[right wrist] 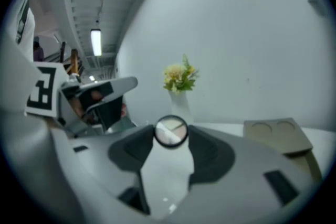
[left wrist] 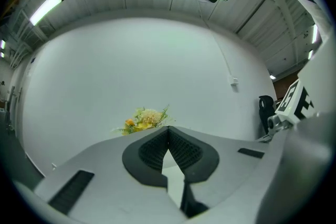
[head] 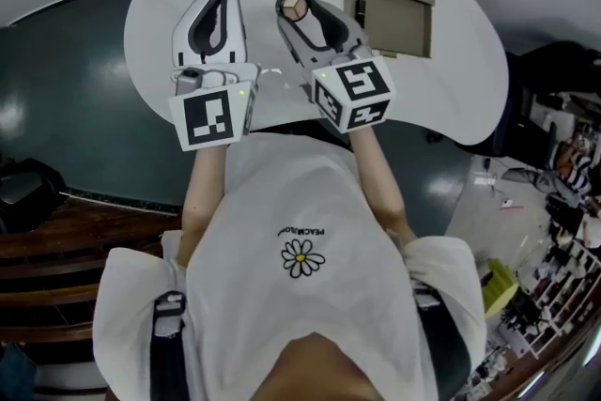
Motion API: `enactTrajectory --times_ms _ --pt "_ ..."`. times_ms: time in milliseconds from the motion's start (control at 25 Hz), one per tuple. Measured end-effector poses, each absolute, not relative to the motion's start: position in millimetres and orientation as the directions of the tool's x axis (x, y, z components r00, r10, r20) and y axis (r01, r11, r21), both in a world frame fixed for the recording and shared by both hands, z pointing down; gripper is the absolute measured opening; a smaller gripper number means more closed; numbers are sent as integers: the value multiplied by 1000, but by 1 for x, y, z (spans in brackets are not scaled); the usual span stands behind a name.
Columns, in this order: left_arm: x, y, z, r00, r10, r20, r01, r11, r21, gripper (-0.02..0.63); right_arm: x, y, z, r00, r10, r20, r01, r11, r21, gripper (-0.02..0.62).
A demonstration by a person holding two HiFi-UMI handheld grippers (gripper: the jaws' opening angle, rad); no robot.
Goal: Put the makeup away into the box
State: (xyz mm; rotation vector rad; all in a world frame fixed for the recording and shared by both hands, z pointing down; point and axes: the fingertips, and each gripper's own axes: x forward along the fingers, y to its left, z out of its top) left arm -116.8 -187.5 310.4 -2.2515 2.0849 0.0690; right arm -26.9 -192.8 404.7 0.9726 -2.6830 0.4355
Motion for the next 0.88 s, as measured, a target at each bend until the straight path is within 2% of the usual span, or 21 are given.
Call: enactTrajectory --times_ms 520,880 --pt "-94 -190 299 140 -985 -98 -990 -137 -41 20 -5 -188 387 -704 -641 304 -702 693 -164 225" --pt "-80 -194 305 165 -983 -81 -986 -163 -39 20 62 -224 421 -543 -734 407 -828 548 -117 225"
